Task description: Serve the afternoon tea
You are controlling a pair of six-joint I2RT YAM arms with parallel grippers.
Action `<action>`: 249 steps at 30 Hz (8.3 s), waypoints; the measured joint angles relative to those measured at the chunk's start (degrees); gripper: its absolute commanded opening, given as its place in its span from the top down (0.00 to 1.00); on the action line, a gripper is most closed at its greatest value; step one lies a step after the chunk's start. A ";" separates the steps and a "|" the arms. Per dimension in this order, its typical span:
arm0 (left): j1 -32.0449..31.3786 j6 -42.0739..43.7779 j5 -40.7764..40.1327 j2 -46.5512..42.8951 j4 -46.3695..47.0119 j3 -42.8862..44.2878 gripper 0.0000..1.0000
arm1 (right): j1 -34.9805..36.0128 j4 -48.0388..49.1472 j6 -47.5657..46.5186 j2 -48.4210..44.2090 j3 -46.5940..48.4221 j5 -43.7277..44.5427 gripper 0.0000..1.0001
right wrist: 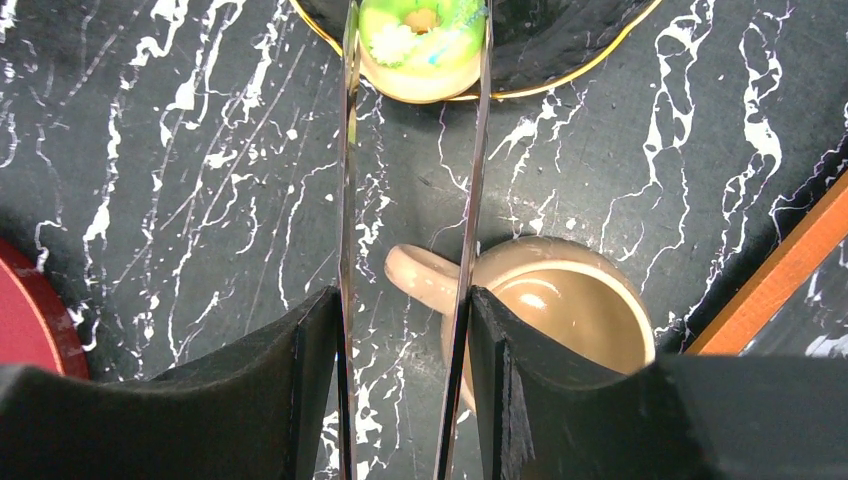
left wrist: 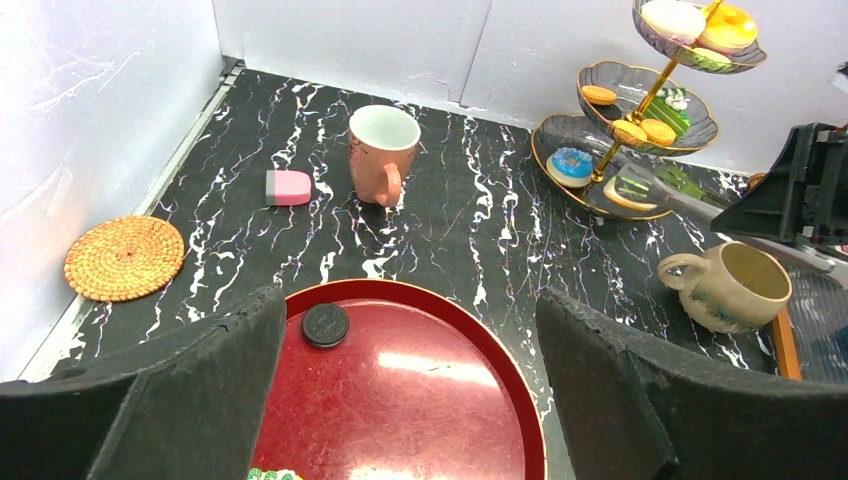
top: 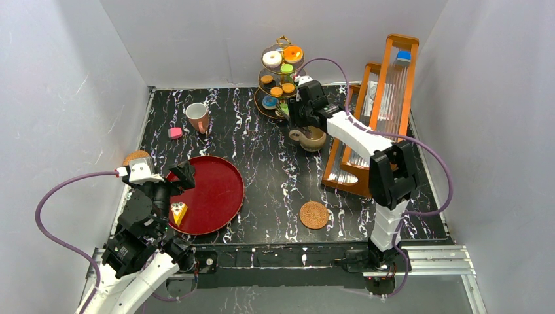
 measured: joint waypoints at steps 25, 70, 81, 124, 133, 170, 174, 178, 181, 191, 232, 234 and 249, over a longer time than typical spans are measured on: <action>0.00 0.02 -0.04 0.00 0.00 0.00 0.08 | 0.00 2.32 -2.08 7.54 3.28 2.71 0.40; 0.00 -2.75 -0.50 0.70 -1.92 1.44 0.08 | 31.74 10.47 -0.28 0.26 -6.80 -1.57 0.47; 0.00 -6.12 -0.55 1.62 -5.42 10.64 0.08 | 36.02 10.36 -1.73 10.47 1.90 0.26 0.45; 0.00 -6.51 -0.52 6.38 -7.10 11.69 0.08 | 36.39 9.25 -3.58 13.25 4.35 -0.68 0.59; 0.00 -4.46 -0.24 9.99 -4.76 8.02 0.08 | 35.17 8.39 -4.57 5.38 1.29 -0.44 0.62; 0.00 -0.63 -0.22 3.34 -1.51 1.25 0.08 | 5.44 -3.39 -3.98 -3.50 -1.75 8.02 0.62; 0.00 -0.63 -0.22 2.99 -1.49 1.18 0.08 | 3.61 -3.52 -3.54 -2.12 -0.96 8.09 0.62; 0.00 -0.63 -0.22 2.56 -1.51 1.18 0.08 | 2.01 -3.56 -2.97 0.11 0.46 8.13 0.62; 0.00 -0.66 -0.13 2.54 -1.49 1.18 0.08 | 1.14 -3.37 -2.78 1.66 1.66 8.44 0.62; 0.00 -0.63 -0.02 2.54 -1.49 1.18 0.08 | -0.46 -0.76 -1.92 5.44 3.61 10.16 0.62; 0.00 -0.15 0.42 2.54 -0.68 1.14 0.08 | -4.17 12.90 0.07 19.08 11.89 7.89 0.45; 0.00 -0.15 0.42 2.54 -0.68 1.14 0.08 | -4.17 12.61 0.02 18.95 11.89 7.85 0.45; 0.00 -0.15 0.39 2.45 -0.70 1.03 0.08 | -4.17 4.85 -0.07 11.85 10.86 5.51 0.51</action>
